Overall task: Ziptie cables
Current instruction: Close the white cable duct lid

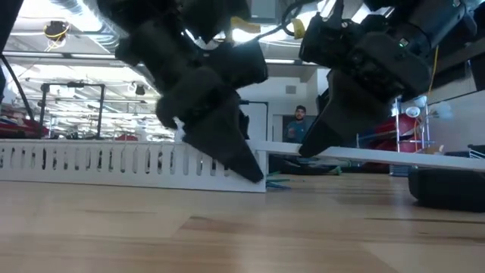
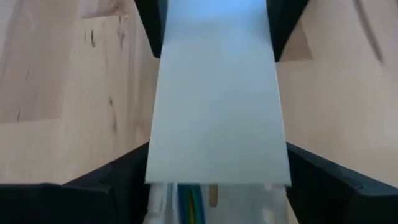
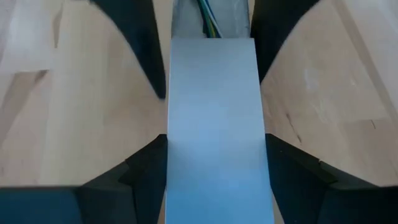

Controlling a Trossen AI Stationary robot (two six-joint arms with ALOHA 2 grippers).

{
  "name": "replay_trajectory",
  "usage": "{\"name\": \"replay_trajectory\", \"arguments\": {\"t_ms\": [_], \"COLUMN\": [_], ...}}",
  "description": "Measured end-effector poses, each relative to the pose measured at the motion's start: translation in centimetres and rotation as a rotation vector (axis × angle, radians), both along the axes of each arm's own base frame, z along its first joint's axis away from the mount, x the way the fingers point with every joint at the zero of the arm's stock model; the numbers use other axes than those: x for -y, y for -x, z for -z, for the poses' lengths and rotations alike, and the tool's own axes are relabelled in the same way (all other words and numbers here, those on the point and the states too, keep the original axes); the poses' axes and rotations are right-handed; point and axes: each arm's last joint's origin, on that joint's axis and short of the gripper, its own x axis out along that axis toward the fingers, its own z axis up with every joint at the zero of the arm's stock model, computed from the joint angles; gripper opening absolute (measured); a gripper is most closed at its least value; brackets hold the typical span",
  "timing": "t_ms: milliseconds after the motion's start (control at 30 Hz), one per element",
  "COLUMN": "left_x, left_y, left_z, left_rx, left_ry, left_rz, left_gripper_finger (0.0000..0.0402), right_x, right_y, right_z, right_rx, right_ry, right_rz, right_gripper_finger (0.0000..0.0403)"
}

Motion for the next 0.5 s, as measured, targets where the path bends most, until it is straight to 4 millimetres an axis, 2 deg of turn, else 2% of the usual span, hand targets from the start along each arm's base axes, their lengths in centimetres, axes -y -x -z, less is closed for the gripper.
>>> {"name": "replay_trajectory", "arguments": {"t_ms": [167, 300, 400, 500], "left_x": [-0.2, -0.1, 0.1, 0.1], "left_y": [0.8, 2.3, 2.8, 3.1], "left_z": [-2.1, -3.4, -3.3, -1.7], "left_rx": [-0.056, -0.128, -0.16, -0.189], "left_ry": [-0.015, -0.024, -0.037, -0.041], "left_rz": [0.003, -0.004, -0.01, -0.007], "left_gripper_finger": [0.0292, 0.0292, 0.0292, 0.0289], "right_x": [0.0, 0.0, 0.0, 0.0], "right_y": [0.0, 0.1, 0.1, 0.1], "right_z": [0.0, 0.0, 0.0, 0.0], "right_rx": [-0.004, -0.009, -0.01, -0.011], "right_ry": [0.001, 0.002, 0.0, 0.001], "right_rz": [-0.001, -0.002, -0.005, -0.005], "right_gripper_finger": [0.0218, 0.0218, 0.0218, 0.0218]}}
